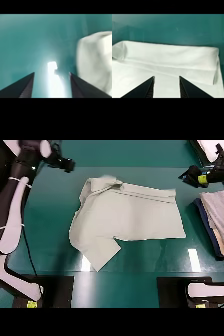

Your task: Fold the shirts.

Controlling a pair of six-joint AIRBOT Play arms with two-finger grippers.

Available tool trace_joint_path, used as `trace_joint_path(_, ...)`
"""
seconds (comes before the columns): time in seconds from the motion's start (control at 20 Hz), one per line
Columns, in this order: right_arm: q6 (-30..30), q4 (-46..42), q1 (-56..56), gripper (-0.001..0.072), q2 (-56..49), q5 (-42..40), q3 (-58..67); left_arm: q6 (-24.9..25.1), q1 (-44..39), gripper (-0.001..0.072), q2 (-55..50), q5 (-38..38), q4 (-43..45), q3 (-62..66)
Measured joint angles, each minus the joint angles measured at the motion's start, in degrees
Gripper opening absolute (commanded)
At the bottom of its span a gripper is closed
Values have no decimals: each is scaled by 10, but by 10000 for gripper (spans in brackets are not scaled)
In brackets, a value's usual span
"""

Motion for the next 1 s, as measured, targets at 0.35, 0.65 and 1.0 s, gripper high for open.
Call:
trace_joint_path(0.35, -55, 3, -33, 366, 52, 134, 19, 25, 137, 490, 116, -96, -175, -163)
trace_joint_path(0.65, -81, 3, -40, 365, 161, 133, -103, 99, 170, 489, 315, -49, -304, -566)
trace_joint_path(1.0, -87, 6, -40, 366, 222, 116, -171, 173, 153, 489, 411, 12, -419, -805)
